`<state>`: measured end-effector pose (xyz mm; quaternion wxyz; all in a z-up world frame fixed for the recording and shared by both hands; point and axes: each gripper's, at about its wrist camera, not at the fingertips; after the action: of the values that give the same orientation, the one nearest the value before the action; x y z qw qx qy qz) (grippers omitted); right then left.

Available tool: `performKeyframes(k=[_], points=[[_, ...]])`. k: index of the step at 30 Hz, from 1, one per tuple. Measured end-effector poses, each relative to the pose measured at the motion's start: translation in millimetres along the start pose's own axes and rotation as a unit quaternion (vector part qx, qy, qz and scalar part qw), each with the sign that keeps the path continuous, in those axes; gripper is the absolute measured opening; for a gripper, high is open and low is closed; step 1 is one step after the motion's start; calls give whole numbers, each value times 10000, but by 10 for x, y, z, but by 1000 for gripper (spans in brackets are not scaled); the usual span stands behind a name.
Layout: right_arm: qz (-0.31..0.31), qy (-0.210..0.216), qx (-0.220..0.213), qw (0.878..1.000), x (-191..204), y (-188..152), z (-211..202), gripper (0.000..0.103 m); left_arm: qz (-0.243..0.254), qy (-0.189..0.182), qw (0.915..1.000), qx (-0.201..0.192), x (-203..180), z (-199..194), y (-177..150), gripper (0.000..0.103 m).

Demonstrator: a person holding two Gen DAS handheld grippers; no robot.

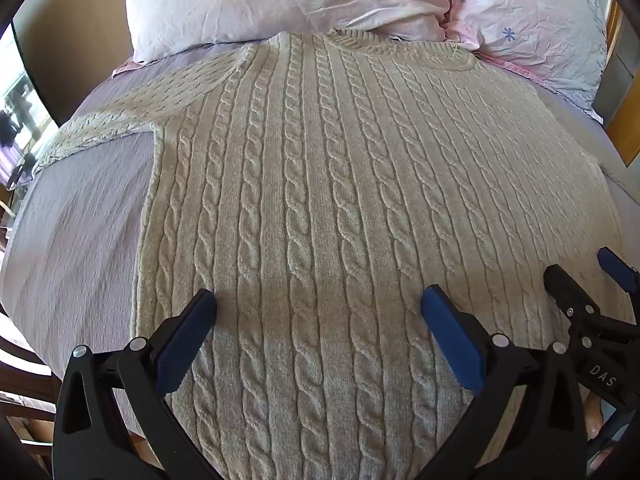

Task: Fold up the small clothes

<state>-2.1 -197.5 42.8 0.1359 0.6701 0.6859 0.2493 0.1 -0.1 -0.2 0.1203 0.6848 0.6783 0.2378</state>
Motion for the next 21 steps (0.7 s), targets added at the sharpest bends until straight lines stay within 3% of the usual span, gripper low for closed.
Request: performKeyframes(k=[21], points=[[24,-14,23,10000,-3,2,5,101,-2,-2,10000,-3,0,0,0,102]])
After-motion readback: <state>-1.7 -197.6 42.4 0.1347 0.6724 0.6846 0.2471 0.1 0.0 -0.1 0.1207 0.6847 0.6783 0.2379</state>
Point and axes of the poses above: each gripper's, at about its wrist camera, not at the fingertips, and z roughly the way its jaws point, x to its left, y to its top, and after that the axes turned 9 degrees about y, right-handed
